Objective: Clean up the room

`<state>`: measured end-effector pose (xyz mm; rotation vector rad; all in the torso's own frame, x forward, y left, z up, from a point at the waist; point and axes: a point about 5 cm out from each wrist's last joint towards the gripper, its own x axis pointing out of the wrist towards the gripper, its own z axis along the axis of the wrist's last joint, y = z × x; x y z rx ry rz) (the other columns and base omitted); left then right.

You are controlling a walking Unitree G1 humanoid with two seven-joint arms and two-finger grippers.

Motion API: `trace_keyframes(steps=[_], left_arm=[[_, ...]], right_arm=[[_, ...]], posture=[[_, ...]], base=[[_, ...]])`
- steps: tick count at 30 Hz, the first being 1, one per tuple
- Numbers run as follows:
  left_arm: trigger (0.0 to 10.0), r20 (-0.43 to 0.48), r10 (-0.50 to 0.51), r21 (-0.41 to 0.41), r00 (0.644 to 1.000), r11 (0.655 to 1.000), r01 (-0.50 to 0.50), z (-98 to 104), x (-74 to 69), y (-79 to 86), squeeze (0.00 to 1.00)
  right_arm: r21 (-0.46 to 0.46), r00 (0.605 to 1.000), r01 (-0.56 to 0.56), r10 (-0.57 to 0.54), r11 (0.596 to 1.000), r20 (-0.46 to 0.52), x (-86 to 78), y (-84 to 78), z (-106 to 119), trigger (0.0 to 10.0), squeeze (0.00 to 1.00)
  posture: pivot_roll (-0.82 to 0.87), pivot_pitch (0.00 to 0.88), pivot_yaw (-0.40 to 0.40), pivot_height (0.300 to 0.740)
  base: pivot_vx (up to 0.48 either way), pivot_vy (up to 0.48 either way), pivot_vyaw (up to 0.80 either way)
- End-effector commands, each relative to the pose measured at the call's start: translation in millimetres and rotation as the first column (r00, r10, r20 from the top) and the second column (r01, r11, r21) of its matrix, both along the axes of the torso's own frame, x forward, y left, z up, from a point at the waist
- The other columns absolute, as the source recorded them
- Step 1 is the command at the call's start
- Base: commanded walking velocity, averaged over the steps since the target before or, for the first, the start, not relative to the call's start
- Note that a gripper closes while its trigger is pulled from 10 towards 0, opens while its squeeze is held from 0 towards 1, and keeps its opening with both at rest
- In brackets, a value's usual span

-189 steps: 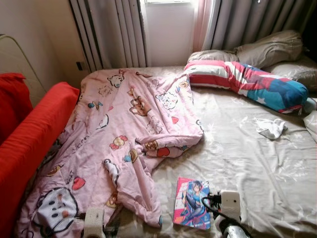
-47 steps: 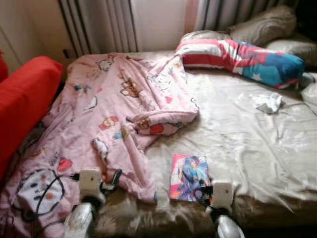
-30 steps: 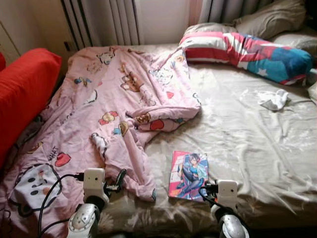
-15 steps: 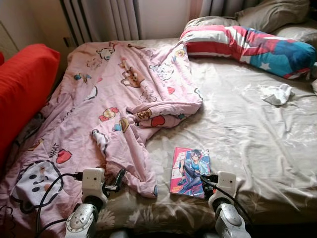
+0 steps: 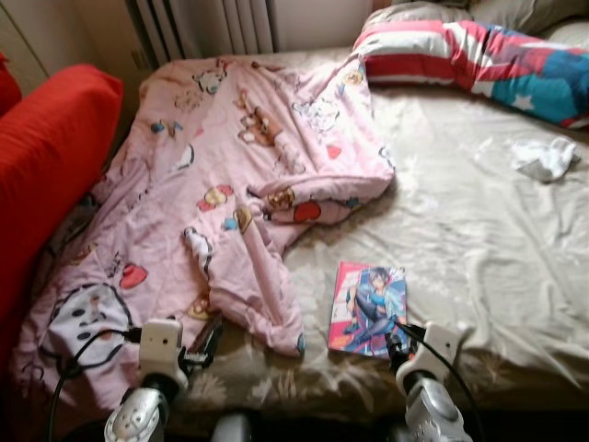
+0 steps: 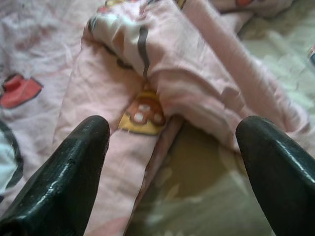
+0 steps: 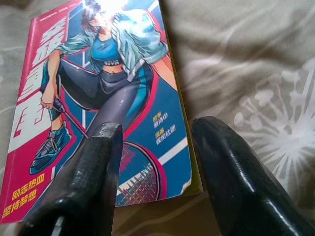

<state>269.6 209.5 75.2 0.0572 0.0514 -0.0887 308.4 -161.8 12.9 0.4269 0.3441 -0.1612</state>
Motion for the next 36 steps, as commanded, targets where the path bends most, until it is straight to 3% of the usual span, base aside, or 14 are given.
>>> trace_keyframes(steps=[1, 17, 20, 25, 27, 29, 36], left_arm=[[10.0, -0.030, 0.002, 0.019, 1.000, 1.000, -0.001, -3, -8.2, 5.8, 0.00], [10.0, -0.070, -0.003, 0.053, 0.998, 0.999, 0.007, 0, -23.7, 13.3, 0.00], [10.0, -0.076, -0.010, 0.062, 0.997, 0.998, 0.015, 2, -25.8, 13.9, 0.00], [10.0, -0.079, -0.023, 0.074, 0.997, 0.997, 0.029, 4, -26.0, 12.0, 0.00], [10.0, -0.080, -0.026, 0.077, 0.996, 0.997, 0.033, 4, -26.7, 11.4, 0.00], [10.0, -0.082, -0.033, 0.082, 0.996, 0.996, 0.039, 5, -28.1, 10.2, 0.00], [10.0, -0.095, -0.034, 0.084, 0.995, 0.996, 0.042, 4, -29.9, 11.0, 0.00]], right_arm=[[0.039, 1.000, 0.019, -0.019, 0.999, -0.013, -6.1, 0.2, -6, 10.0, 0.00], [0.205, 1.000, 0.002, 0.002, 0.979, -0.018, -18.8, 10.1, -20, 10.0, 0.00], [0.314, 1.000, -0.016, 0.020, 0.949, -0.007, -21.3, 18.3, -22, 10.0, 0.00], [0.419, 1.000, -0.006, 0.011, 0.908, -0.011, -26.8, 22.9, -28, 10.0, 0.00], [0.470, 1.000, 0.001, 0.004, 0.882, -0.010, -30.0, 24.8, -30, 10.0, 0.00], [0.558, 1.000, 0.021, -0.006, 0.830, -0.030, -38.5, 29.1, -38, 10.0, 0.00], [0.650, 0.999, -0.020, 0.034, 0.759, -0.009, -43.9, 39.4, -40, 10.0, 0.00]], posture=[[0.10, 0.311, 0.103, 0.605], [0.15, 0.346, 0.137, 0.605], [0.15, 0.351, 0.145, 0.605], [0.16, 0.354, 0.149, 0.605], [0.17, 0.355, 0.152, 0.605], [0.18, 0.358, 0.157, 0.605], [0.18, 0.362, 0.161, 0.605]], base=[[0.000, 0.000, 0.00], [0.000, 0.000, 0.00], [0.000, 0.000, 0.00], [0.000, 0.000, 0.00], [0.000, 0.000, 0.00], [0.000, 0.000, 0.00], [0.000, 0.000, 0.00]])
